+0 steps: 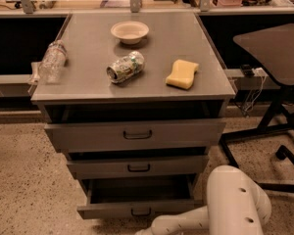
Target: Close bottom drawer
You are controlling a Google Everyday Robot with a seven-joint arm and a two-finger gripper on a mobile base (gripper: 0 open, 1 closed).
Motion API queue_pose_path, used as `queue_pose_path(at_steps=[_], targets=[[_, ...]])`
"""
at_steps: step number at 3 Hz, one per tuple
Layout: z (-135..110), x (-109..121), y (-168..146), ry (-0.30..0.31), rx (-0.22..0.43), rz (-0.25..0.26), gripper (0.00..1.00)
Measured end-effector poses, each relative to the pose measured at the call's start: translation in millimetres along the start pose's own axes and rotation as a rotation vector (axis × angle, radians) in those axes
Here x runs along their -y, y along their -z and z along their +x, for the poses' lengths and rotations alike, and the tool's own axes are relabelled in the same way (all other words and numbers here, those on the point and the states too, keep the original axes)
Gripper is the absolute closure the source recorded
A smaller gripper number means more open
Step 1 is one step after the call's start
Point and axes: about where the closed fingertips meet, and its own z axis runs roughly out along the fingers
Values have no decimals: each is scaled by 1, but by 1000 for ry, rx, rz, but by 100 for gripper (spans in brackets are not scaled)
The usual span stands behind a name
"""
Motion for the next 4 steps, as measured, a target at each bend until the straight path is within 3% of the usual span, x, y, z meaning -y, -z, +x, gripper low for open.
queue_pose_path(at_steps=[2, 3, 4], targets=[[21, 70, 62, 94, 51, 243, 100], [38, 100, 101, 99, 79, 353, 100], [50, 127, 136, 111, 55, 441, 100]])
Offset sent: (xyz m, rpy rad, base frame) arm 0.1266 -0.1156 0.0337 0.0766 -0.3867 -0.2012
